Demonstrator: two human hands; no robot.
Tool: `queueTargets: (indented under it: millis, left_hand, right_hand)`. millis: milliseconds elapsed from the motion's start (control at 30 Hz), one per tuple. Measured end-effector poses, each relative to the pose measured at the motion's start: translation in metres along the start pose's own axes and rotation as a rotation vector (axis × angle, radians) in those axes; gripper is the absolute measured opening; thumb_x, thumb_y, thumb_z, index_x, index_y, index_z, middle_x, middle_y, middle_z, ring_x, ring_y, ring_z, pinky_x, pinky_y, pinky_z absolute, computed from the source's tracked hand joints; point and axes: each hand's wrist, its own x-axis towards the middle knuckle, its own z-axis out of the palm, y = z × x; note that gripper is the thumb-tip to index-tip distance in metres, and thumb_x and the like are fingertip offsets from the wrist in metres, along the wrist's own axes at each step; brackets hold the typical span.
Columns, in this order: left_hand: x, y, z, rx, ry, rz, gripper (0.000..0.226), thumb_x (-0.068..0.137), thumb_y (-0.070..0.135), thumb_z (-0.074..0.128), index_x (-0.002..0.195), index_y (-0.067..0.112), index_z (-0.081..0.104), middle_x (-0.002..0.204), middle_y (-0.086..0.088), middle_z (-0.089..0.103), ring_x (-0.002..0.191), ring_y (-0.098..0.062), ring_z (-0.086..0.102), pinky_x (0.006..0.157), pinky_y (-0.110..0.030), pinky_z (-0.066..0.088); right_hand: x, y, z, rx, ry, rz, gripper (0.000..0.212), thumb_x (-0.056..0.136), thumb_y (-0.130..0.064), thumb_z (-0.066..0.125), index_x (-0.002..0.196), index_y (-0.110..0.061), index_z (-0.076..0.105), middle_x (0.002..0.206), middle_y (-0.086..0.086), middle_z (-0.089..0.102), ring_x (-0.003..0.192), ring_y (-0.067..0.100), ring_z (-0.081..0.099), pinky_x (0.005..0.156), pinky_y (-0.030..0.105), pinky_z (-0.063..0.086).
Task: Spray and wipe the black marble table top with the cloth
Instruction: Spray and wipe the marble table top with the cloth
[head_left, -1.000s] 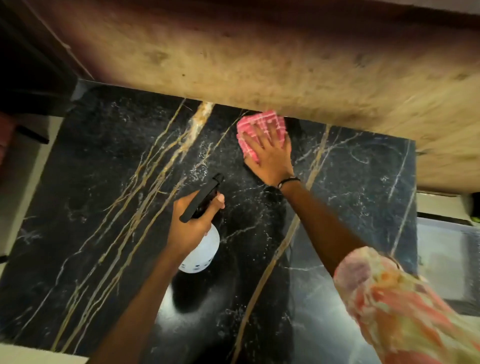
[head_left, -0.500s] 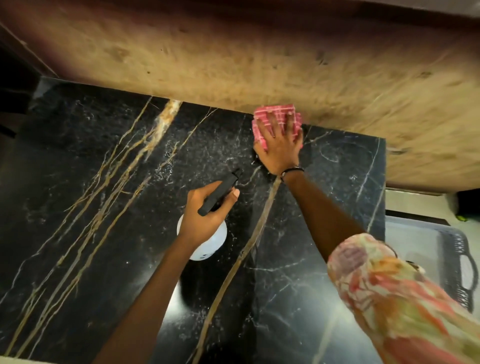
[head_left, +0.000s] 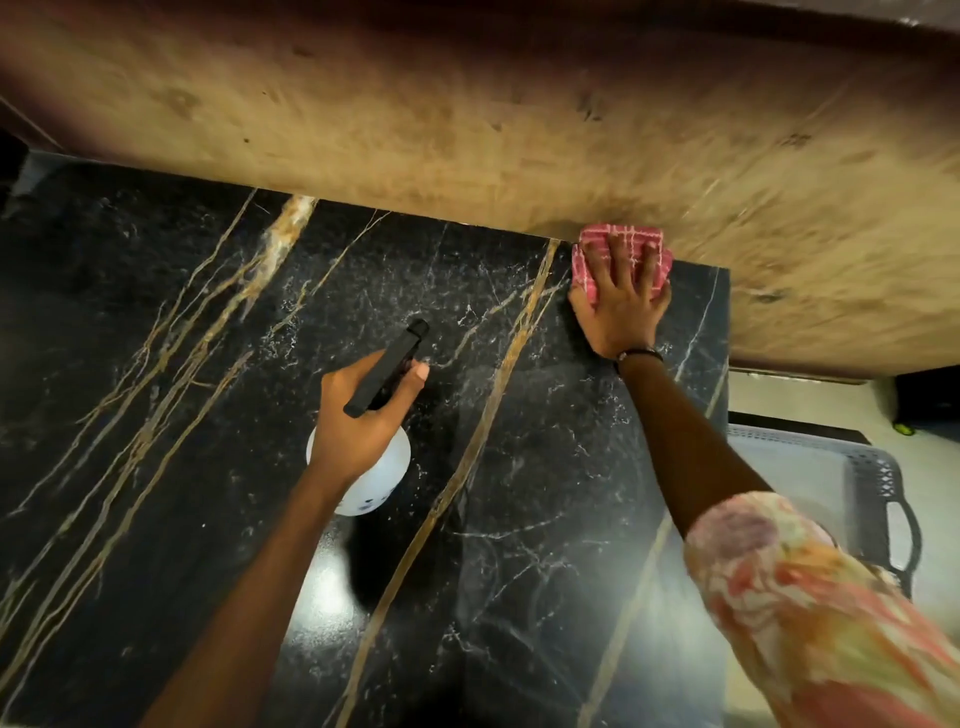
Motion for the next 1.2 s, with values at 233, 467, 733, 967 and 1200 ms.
queueTargets:
  millis: [233, 467, 733, 967, 1200]
  left_hand:
    - [0.001, 0.004, 0.009, 0.073, 0.005, 0.012, 0.025, 0.081, 0.046, 0.06, 0.078, 0.022, 0.068, 0.05, 0.004, 0.057, 0.039, -0.008, 0.046, 0.046, -0.022, 0.04]
    - [0.0, 0.002, 0.008, 0.071, 0.061, 0.018, 0.022, 0.081, 0.048, 0.061, 0.075, 0.028, 0.068, 0.049, -0.003, 0.053, 0.041, -0.009, 0.044, 0.049, -0.032, 0.041]
    - [-0.004, 0.004, 0.012, 0.089, 0.039, 0.035, 0.025, 0.081, 0.047, 0.062, 0.075, 0.024, 0.067, 0.05, 0.008, 0.056, 0.042, -0.007, 0.046, 0.049, -0.025, 0.04]
    - [-0.002, 0.0, 0.013, 0.073, 0.027, 0.048, 0.014, 0.088, 0.028, 0.065, 0.078, 0.018, 0.067, 0.051, 0.013, 0.059, 0.043, -0.002, 0.05, 0.05, -0.014, 0.04]
    - [-0.004, 0.004, 0.016, 0.081, 0.011, 0.043, 0.018, 0.086, 0.031, 0.064, 0.077, 0.016, 0.068, 0.052, 0.013, 0.061, 0.043, -0.002, 0.051, 0.051, -0.012, 0.04]
  right_hand:
    - [-0.049, -0.014, 0.021, -0.048, 0.008, -0.402, 0.066, 0.087, -0.061, 0.029, 0.147, -0.035, 0.025, 0.158, 0.002, 0.017, 0.145, 0.036, 0.005, 0.107, 0.071, 0.012]
    - [-0.065, 0.074, 0.007, -0.02, 0.035, -0.151, 0.072, 0.082, -0.065, 0.028, 0.147, -0.034, 0.027, 0.158, 0.0, 0.02, 0.145, 0.036, 0.007, 0.107, 0.067, 0.015]
    - [-0.036, 0.014, 0.012, -0.058, 0.004, -0.183, 0.064, 0.09, -0.06, 0.031, 0.148, -0.037, 0.018, 0.16, 0.0, 0.008, 0.145, 0.037, -0.001, 0.107, 0.067, 0.0]
    - [-0.134, 0.092, 0.024, -0.016, 0.097, -0.288, 0.065, 0.086, -0.059, 0.035, 0.146, -0.036, 0.026, 0.156, -0.002, 0.021, 0.146, 0.032, 0.007, 0.109, 0.065, 0.016]
    - [-0.088, 0.082, 0.006, 0.04, 0.045, 0.031, 0.074, 0.08, -0.065, 0.02, 0.147, -0.035, 0.025, 0.159, -0.002, 0.014, 0.146, 0.035, 0.001, 0.108, 0.067, 0.006]
